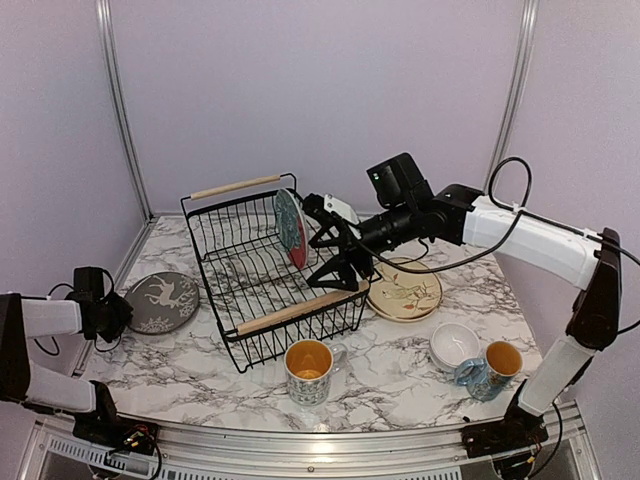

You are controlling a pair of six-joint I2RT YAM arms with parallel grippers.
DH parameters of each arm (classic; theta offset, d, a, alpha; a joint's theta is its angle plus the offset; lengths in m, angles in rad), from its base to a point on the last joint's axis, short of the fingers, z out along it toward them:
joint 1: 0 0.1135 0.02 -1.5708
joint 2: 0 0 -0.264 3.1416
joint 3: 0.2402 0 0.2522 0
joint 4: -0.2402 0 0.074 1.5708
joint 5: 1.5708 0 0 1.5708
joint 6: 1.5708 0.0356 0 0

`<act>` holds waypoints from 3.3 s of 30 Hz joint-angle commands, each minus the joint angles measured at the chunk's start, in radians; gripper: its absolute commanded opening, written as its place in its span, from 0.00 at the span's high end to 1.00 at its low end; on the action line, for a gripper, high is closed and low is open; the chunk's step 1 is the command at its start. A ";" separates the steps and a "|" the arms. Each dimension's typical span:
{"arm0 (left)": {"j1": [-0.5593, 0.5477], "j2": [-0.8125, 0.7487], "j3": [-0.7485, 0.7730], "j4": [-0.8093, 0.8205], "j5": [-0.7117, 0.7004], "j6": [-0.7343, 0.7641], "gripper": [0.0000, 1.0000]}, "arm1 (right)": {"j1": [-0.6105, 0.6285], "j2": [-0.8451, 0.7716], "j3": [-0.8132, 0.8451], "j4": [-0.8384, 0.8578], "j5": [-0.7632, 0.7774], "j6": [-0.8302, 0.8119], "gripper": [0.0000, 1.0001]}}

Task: Load the mixed dishes into the dish rack
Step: Grab the plate from the corner of the board, then pass from the left arm to the right

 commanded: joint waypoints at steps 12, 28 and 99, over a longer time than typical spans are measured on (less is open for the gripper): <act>0.007 -0.164 0.035 0.030 0.056 0.071 1.00 | 0.037 0.052 0.110 -0.046 0.220 -0.052 0.02; 0.005 -0.488 0.306 -0.066 0.193 0.128 1.00 | 0.032 0.117 0.294 -0.085 0.262 0.011 0.02; -0.633 -0.081 0.571 0.278 0.378 0.201 1.00 | -0.162 0.344 0.475 -0.036 -0.218 0.485 0.29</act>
